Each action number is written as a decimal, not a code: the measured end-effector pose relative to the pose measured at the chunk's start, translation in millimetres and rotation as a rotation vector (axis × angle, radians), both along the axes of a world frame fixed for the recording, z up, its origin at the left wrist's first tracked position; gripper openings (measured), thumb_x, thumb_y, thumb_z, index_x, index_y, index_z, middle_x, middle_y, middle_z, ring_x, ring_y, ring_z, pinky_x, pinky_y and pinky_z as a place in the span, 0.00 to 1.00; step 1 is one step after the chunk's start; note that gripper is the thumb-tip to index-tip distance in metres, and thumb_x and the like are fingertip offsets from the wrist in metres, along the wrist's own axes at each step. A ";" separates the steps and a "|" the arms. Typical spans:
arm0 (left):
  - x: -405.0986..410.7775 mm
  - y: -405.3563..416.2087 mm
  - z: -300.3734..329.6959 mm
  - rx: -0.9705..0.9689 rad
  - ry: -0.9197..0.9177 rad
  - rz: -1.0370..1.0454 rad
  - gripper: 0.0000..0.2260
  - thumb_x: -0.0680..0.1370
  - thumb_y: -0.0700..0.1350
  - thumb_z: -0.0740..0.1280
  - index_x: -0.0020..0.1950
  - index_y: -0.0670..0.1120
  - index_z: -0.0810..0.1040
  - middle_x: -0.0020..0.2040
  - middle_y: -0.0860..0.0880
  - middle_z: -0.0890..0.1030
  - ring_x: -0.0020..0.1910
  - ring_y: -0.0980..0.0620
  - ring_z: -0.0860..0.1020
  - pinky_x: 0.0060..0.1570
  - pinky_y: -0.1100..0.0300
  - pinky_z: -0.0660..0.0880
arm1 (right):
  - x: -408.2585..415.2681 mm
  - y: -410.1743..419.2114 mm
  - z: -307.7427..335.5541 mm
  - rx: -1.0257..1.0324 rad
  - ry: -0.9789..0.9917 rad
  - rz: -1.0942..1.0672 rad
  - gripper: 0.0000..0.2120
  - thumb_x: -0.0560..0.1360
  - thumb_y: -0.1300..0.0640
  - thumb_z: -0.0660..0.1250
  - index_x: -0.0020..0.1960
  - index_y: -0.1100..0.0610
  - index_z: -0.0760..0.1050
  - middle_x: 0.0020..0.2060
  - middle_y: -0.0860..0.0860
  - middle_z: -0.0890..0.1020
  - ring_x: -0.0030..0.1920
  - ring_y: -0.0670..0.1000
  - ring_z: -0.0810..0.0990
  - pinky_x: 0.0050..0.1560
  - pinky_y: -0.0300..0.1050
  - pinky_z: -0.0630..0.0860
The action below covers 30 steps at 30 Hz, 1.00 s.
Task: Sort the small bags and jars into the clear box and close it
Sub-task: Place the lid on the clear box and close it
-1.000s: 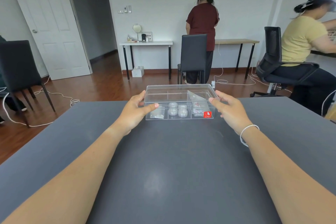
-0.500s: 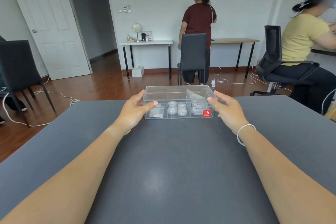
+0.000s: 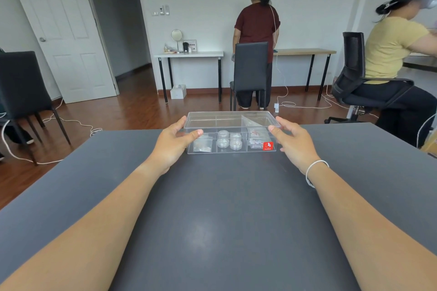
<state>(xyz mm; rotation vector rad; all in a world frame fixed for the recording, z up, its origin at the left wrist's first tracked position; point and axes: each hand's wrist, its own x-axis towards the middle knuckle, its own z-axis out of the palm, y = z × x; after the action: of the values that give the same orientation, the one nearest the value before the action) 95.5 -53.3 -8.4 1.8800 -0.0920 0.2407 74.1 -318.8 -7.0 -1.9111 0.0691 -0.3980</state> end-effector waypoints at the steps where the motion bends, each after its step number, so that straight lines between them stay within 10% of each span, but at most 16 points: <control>1: -0.1 -0.2 -0.5 0.000 0.006 0.000 0.32 0.70 0.53 0.71 0.71 0.51 0.64 0.68 0.48 0.73 0.67 0.45 0.71 0.67 0.46 0.68 | -0.1 0.3 -0.2 -0.002 0.002 -0.001 0.22 0.75 0.49 0.63 0.68 0.48 0.66 0.69 0.51 0.69 0.66 0.56 0.70 0.61 0.56 0.75; 30: -9.3 0.1 -2.5 0.063 -0.003 -0.016 0.30 0.71 0.47 0.71 0.71 0.48 0.64 0.65 0.50 0.75 0.60 0.55 0.73 0.59 0.64 0.65 | -2.6 1.2 1.7 0.043 -0.009 0.003 0.18 0.73 0.56 0.66 0.63 0.51 0.71 0.61 0.52 0.75 0.53 0.51 0.75 0.37 0.36 0.76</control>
<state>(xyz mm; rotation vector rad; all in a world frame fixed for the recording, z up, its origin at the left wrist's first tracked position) 86.3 -53.2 -11.0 1.9412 -0.1181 0.2324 71.4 -317.6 -5.3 -1.8668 0.0690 -0.4001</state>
